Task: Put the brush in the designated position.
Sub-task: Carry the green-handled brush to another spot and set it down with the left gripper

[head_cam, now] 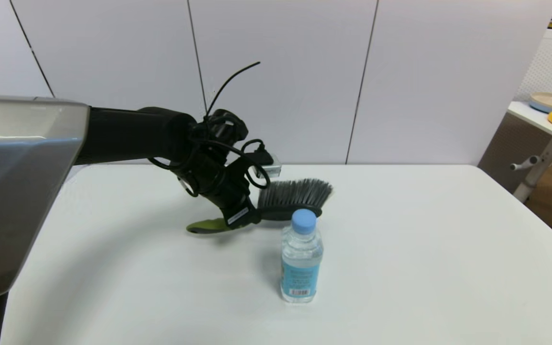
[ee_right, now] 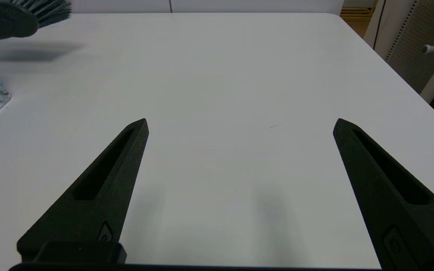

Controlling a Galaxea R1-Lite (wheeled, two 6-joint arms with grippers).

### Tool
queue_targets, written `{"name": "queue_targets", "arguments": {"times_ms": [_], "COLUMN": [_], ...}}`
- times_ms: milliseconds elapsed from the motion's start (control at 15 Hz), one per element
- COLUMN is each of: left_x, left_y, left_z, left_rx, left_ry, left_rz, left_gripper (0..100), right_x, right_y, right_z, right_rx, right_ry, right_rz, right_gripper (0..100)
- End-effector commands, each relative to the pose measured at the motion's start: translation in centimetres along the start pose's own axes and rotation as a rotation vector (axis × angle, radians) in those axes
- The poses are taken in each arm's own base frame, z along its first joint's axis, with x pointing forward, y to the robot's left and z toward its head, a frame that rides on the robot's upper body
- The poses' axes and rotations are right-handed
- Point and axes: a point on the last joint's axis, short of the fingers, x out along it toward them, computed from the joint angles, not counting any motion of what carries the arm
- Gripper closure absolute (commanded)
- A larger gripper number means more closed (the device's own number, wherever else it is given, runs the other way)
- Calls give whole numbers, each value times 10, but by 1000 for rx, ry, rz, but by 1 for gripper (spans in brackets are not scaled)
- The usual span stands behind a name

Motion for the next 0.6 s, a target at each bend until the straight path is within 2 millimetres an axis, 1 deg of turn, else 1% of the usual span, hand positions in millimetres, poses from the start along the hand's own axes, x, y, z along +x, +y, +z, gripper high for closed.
{"name": "queue_targets", "arguments": {"times_ms": [67,400,467,600], "left_x": [12,16,16,17], "left_y": [1,-2,-2,-1], "left_z": [-1,-1,-1,-1], "left_rx": [2,4,4,6], "left_ry": [16,23,23,21], "left_rz": [-20,-30,-30,-30], "left_gripper": [100,100,0,0], "right_x": [0,0,0,0], "right_y": [0,0,0,0], "right_z": [0,0,0,0], "right_rx": [0,0,0,0], "right_ry": [3,3,3,3], "right_rz": [0,0,0,0], "right_gripper": [0,0,0,0]}}
